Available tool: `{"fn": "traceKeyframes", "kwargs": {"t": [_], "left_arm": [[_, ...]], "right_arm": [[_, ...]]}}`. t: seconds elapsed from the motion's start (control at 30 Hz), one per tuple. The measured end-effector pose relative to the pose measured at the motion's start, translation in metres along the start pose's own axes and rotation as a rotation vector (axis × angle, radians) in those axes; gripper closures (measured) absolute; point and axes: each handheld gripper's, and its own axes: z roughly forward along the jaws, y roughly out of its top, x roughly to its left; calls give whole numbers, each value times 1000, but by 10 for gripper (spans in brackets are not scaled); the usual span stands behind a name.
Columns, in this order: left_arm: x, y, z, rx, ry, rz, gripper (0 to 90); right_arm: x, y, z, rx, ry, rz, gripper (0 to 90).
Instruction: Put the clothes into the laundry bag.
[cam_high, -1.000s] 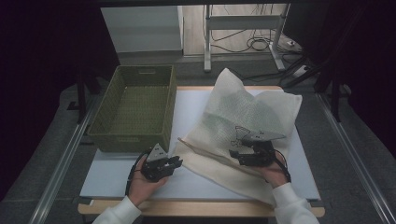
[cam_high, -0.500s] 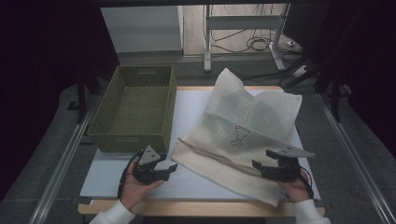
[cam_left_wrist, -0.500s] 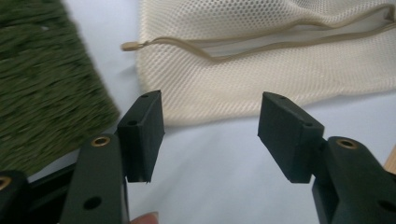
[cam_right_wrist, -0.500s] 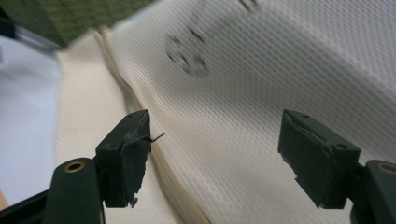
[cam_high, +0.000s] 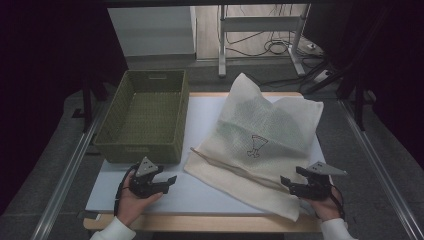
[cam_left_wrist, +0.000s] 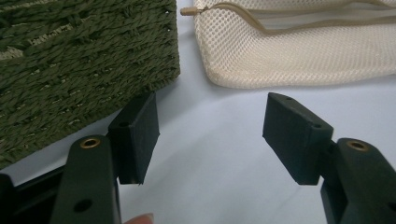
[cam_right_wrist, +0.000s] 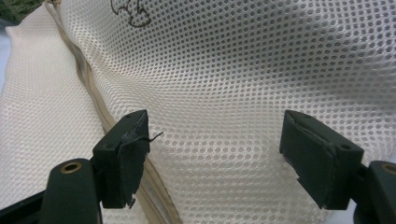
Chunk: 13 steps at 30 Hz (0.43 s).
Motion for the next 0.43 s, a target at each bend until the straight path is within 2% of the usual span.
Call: {"fn": "traceKeyframes", "kwargs": {"t": [0.1, 0.43], "left_arm": [[-1, 0, 1, 1, 1, 9, 348], [2, 0, 6, 7, 6, 1, 333]], "right_arm": [[0, 0, -2, -6, -2, 1, 245], [1, 3, -3, -20, -6, 2, 244]]}}
